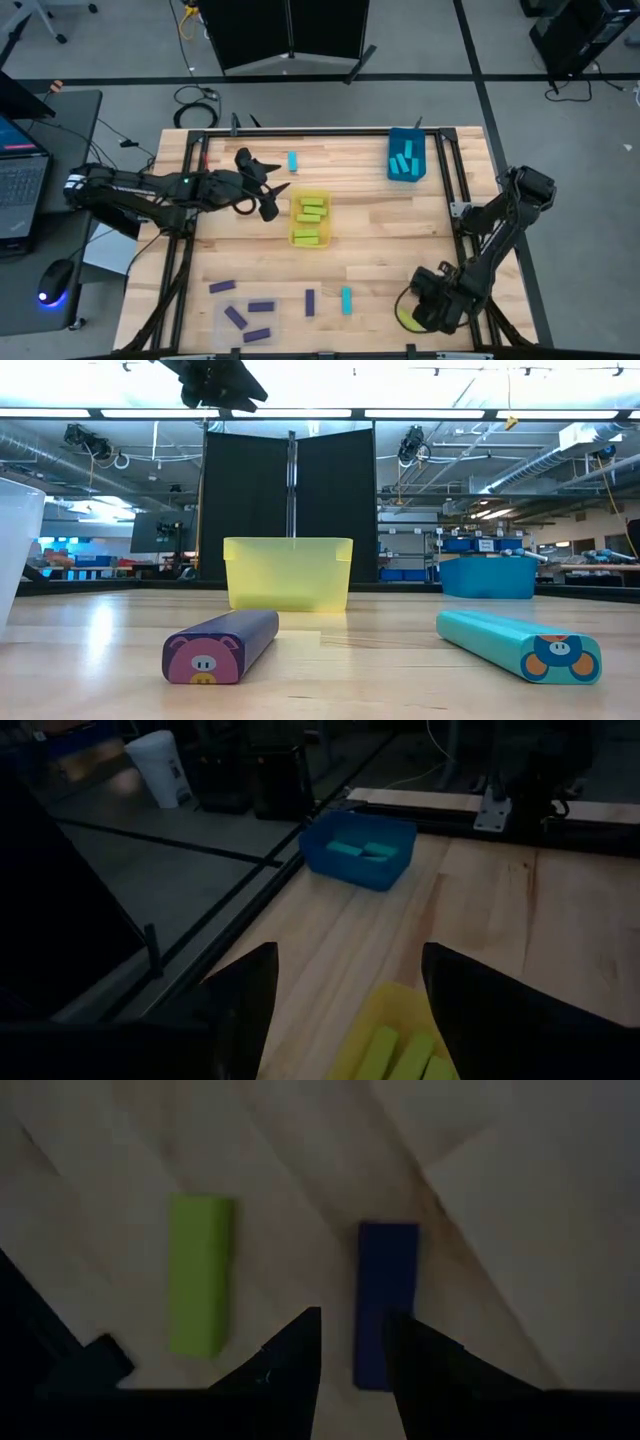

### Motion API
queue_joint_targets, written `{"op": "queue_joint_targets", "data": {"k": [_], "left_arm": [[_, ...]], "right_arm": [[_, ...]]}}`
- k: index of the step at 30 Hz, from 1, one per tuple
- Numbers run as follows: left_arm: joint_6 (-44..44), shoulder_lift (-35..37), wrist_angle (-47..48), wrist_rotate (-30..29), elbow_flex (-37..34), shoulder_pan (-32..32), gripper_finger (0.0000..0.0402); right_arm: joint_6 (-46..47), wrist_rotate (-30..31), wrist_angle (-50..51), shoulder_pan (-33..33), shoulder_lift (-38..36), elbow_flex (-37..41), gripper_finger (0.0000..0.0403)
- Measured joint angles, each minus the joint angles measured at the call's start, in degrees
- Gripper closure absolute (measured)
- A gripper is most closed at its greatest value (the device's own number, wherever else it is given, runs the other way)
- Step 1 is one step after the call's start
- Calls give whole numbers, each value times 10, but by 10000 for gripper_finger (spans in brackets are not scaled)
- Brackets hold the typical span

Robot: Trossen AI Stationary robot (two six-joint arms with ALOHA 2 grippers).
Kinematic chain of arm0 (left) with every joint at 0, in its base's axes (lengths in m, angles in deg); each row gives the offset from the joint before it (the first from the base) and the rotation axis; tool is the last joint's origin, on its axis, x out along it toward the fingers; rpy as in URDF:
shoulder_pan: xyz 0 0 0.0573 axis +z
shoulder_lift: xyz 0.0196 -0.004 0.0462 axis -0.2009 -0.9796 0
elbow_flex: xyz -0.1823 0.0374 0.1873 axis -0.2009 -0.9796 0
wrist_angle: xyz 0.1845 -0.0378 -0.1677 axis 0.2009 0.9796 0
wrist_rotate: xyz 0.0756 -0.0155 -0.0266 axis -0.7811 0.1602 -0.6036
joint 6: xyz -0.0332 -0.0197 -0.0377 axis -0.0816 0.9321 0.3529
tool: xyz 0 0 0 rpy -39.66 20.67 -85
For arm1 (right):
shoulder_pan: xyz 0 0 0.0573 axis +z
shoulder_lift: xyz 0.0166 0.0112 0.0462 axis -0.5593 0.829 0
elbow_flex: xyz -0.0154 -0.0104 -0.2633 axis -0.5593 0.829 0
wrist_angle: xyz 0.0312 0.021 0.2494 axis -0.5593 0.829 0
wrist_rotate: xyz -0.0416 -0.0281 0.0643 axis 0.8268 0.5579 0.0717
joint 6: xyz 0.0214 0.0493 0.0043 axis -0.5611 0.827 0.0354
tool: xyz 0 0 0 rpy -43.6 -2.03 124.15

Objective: Sort blocks
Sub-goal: Put the purple block into the transparent bin

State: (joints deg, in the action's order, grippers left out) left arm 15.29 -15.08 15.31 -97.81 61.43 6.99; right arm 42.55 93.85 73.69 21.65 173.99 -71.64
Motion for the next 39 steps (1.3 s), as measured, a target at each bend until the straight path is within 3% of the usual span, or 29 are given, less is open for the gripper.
{"op": "queue_joint_targets", "data": {"k": [4,12,17,24,33,39], "left_arm": [[0,1,1,0,0,0,147],[0,1,1,0,0,0,147],[2,1,6,1,0,0,147],[3,1,12,2,0,0,147],[14,1,33,2,0,0,147],[15,3,36,3,0,0,147]], "right_arm": [[15,-6,-13,5,15,0,253],[10,-10,-10,6,47,1,145],[9,-11,-8,5,85,1,125],[9,-9,-5,5,109,-1,162],[8,-8,-15,5,110,0,288],[2,-9,-12,5,111,0,288]]}}
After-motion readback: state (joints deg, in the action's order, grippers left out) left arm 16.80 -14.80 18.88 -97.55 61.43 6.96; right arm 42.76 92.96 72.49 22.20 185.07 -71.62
